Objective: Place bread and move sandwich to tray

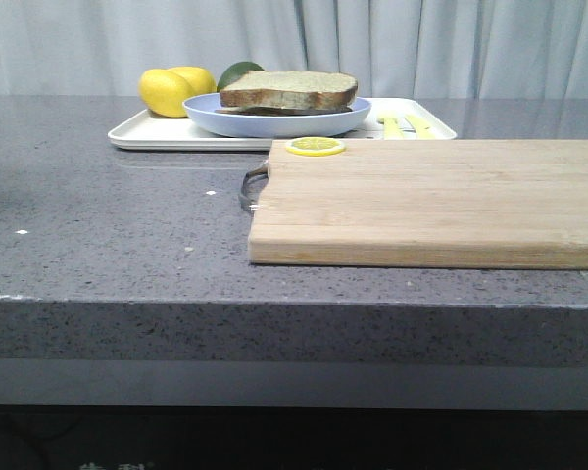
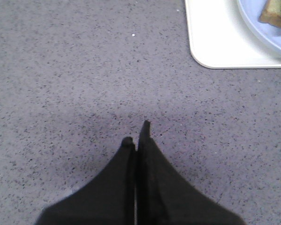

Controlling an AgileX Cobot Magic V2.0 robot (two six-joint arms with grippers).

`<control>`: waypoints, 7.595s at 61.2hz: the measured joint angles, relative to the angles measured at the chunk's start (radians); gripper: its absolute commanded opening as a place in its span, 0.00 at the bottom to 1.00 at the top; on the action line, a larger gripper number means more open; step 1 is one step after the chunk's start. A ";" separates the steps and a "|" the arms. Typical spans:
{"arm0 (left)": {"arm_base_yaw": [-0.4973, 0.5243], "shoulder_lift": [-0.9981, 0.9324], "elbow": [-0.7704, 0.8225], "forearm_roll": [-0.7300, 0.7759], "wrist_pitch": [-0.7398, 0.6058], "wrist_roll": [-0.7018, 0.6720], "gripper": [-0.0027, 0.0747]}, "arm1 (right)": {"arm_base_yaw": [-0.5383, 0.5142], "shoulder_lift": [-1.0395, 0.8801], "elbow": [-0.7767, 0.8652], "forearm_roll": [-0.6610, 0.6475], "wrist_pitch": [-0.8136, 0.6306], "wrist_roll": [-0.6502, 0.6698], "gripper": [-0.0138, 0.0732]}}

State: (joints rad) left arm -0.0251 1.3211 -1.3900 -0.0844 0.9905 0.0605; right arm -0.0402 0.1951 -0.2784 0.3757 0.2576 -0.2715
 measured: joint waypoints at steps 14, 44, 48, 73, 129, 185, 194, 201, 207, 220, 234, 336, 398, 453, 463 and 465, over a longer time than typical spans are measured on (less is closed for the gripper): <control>0.007 -0.236 0.302 -0.013 -0.239 0.000 0.01 | 0.000 0.000 0.000 0.000 0.000 0.000 0.09; 0.007 -0.815 0.812 -0.089 -0.476 0.000 0.01 | 0.000 0.000 0.000 0.000 0.000 0.000 0.09; 0.007 -0.880 0.841 -0.091 -0.497 0.000 0.01 | 0.000 0.000 0.000 0.000 0.000 0.000 0.09; 0.007 -1.011 0.866 -0.096 -0.542 0.000 0.01 | 0.000 0.000 0.000 0.000 0.000 0.000 0.09; 0.007 -1.215 1.092 -0.085 -0.712 0.000 0.01 | 0.000 0.000 0.000 0.000 0.000 0.000 0.09; 0.007 -1.325 1.395 -0.085 -0.912 0.000 0.01 | 0.000 -0.002 0.000 0.000 0.001 0.000 0.09; 0.007 -1.325 1.395 -0.085 -0.914 0.000 0.01 | 0.000 -0.002 0.000 0.000 0.001 0.000 0.09; 0.007 -1.325 1.395 -0.085 -0.914 0.000 0.01 | 0.000 -0.002 0.000 0.000 0.001 0.000 0.09; 0.007 -1.325 1.395 -0.085 -0.914 0.000 0.01 | 0.000 -0.002 0.000 0.000 0.001 0.000 0.09; 0.007 -1.325 1.395 -0.085 -0.914 0.000 0.01 | 0.000 -0.004 0.000 0.000 0.001 0.000 0.09; 0.007 -1.325 1.395 -0.085 -0.914 0.000 0.01 | 0.021 -0.006 0.000 0.000 0.001 0.000 0.09; 0.007 -1.325 1.395 -0.085 -0.914 0.000 0.01 | 0.023 -0.006 0.306 -0.306 -0.303 0.361 0.09; 0.007 -1.325 1.395 -0.085 -0.916 0.000 0.01 | 0.023 -0.206 0.306 -0.307 -0.043 0.367 0.09; 0.007 -1.325 1.395 -0.085 -0.918 0.000 0.01 | 0.023 -0.206 0.306 -0.309 -0.042 0.367 0.09; 0.007 -1.325 1.395 -0.085 -0.918 0.000 0.01 | 0.023 -0.206 0.306 -0.309 -0.042 0.367 0.09; 0.007 -1.325 1.395 -0.085 -0.918 0.000 0.01 | 0.023 -0.206 0.306 -0.309 -0.042 0.367 0.09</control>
State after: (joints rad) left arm -0.0182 -0.0036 0.0054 -0.1699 0.0723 0.0605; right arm -0.0170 -0.0105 0.0281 0.0665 0.2160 0.0955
